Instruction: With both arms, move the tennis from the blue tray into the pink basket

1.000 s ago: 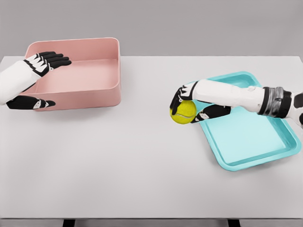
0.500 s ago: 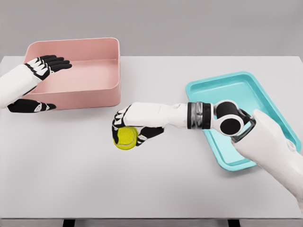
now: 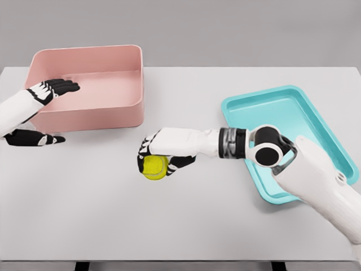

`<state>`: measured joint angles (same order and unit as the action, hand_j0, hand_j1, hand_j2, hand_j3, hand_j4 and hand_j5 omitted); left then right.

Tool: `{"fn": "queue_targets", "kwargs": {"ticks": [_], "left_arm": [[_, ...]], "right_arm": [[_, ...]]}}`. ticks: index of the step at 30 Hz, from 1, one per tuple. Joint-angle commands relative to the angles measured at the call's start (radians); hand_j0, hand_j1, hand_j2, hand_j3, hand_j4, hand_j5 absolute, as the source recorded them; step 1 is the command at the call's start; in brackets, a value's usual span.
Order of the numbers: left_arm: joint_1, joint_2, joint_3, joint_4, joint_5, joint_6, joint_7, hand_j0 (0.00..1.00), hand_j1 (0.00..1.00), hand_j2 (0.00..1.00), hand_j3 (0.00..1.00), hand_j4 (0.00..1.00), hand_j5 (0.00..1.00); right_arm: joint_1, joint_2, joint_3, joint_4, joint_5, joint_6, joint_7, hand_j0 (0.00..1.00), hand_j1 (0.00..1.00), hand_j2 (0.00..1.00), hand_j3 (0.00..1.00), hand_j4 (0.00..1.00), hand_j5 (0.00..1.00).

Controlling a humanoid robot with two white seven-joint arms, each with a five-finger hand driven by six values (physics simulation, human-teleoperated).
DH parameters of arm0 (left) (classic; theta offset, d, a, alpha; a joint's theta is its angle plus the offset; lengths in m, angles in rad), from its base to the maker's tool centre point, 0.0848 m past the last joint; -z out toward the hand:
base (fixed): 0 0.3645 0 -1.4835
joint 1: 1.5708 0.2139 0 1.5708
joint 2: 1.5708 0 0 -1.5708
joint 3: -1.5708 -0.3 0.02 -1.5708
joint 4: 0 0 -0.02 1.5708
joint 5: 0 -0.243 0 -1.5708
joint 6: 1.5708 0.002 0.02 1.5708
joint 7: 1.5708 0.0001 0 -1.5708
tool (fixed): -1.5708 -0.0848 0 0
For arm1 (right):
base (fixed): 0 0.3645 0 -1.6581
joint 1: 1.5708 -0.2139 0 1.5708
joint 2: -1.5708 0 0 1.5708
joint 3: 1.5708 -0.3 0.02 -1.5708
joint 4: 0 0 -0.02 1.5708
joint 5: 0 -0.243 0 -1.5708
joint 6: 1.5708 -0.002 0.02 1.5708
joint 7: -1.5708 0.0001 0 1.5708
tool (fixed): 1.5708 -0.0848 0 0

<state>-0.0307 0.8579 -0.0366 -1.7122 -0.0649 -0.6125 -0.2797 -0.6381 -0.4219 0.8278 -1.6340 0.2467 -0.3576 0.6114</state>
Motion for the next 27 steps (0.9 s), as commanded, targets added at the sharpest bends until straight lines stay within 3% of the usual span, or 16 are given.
{"fn": "queue_targets", "kwargs": {"ticks": [1, 2, 3, 4, 5, 7, 13, 16, 18, 20, 22, 23, 25, 27], "left_arm": [[0.005, 0.039, -0.006, -0.004, 0.095, 0.002, 0.002, 1.0, 1.0, 1.0, 1.0, 1.0, 1.0], [0.029, 0.064, -0.008, -0.006, 0.138, 0.002, 0.002, 1.0, 1.0, 1.0, 1.0, 1.0, 1.0], [0.041, 0.075, -0.008, -0.009, 0.166, 0.002, 0.002, 1.0, 1.0, 1.0, 1.0, 1.0, 1.0], [0.051, 0.078, -0.008, -0.012, 0.188, 0.002, 0.002, 1.0, 1.0, 1.0, 1.0, 1.0, 1.0], [0.06, 0.079, -0.009, -0.013, 0.201, 0.002, 0.002, 1.0, 1.0, 1.0, 1.0, 1.0, 1.0], [0.1, 0.119, -0.025, -0.013, 0.255, 0.002, 0.001, 1.0, 1.0, 1.0, 1.0, 1.0, 1.0], [0.16, 0.121, -0.054, -0.015, 0.295, 0.002, 0.002, 1.0, 1.0, 1.0, 1.0, 1.0, 1.0], [0.176, 0.121, -0.063, -0.017, 0.293, 0.002, 0.0, 1.0, 1.0, 1.0, 1.0, 1.0, 1.0], [0.175, 0.121, -0.108, -0.017, 0.29, 0.002, 0.0, 1.0, 1.0, 1.0, 1.0, 1.0, 1.0], [0.181, 0.121, -0.117, -0.017, 0.284, 0.002, -0.003, 1.0, 1.0, 1.0, 1.0, 1.0, 1.0], [0.209, 0.121, -0.126, -0.017, 0.281, 0.002, -0.004, 1.0, 1.0, 1.0, 1.0, 1.0, 1.0], [0.215, 0.119, -0.126, -0.017, 0.278, 0.002, -0.006, 1.0, 1.0, 1.0, 1.0, 1.0, 1.0], [0.23, 0.116, -0.15, -0.015, 0.277, 0.002, -0.006, 1.0, 1.0, 1.0, 1.0, 1.0, 1.0], [0.232, 0.107, -0.157, -0.015, 0.275, 0.002, -0.006, 1.0, 1.0, 1.0, 1.0, 1.0, 1.0]], "right_arm": [[0.0, -0.021, 0.001, -0.032, -0.004, 0.002, 0.0, 0.53, 0.53, 0.53, 0.53, 0.53, 0.53], [0.0, -0.02, 0.001, -0.024, -0.003, 0.002, 0.0, 0.55, 0.55, 0.55, 0.55, 0.55, 0.55], [-0.002, -0.02, 0.001, -0.014, -0.003, 0.002, 0.0, 0.64, 0.64, 0.64, 0.64, 0.64, 0.64], [-0.003, -0.02, -0.001, -0.009, -0.003, 0.006, 0.0, 0.78, 0.78, 0.78, 0.78, 0.78, 0.78], [-0.003, -0.017, -0.001, -0.004, 0.0, 0.009, 0.0, 1.0, 1.0, 1.0, 1.0, 1.0, 1.0], [-0.003, -0.008, -0.003, 0.02, -0.001, 0.011, 0.0, 1.0, 1.0, 1.0, 1.0, 1.0, 1.0], [-0.011, -0.02, -0.022, 0.016, -0.013, -0.003, 0.0, 1.0, 1.0, 1.0, 1.0, 1.0, 1.0], [0.002, -0.098, -0.159, -0.035, -0.018, -0.057, 0.0, 1.0, 1.0, 1.0, 1.0, 1.0, 1.0], [0.04, -0.147, -0.285, -0.07, -0.023, -0.06, 0.0, 1.0, 1.0, 1.0, 1.0, 1.0, 1.0], [0.107, -0.216, -0.47, -0.07, -0.197, -0.124, 0.0, 1.0, 1.0, 1.0, 1.0, 1.0, 1.0], [0.187, -0.371, -0.622, -0.07, -0.464, -0.213, 0.0, 1.0, 1.0, 1.0, 1.0, 1.0, 1.0], [0.245, -0.42, -0.699, -0.07, -0.546, -0.251, 0.0, 1.0, 1.0, 1.0, 1.0, 1.0, 1.0], [0.339, -0.434, -0.828, -0.072, -0.59, -0.253, 0.0, 1.0, 1.0, 1.0, 1.0, 1.0, 1.0], [0.359, -0.443, -0.845, -0.075, -0.59, -0.253, 0.0, 1.0, 1.0, 1.0, 1.0, 1.0, 1.0]]}}
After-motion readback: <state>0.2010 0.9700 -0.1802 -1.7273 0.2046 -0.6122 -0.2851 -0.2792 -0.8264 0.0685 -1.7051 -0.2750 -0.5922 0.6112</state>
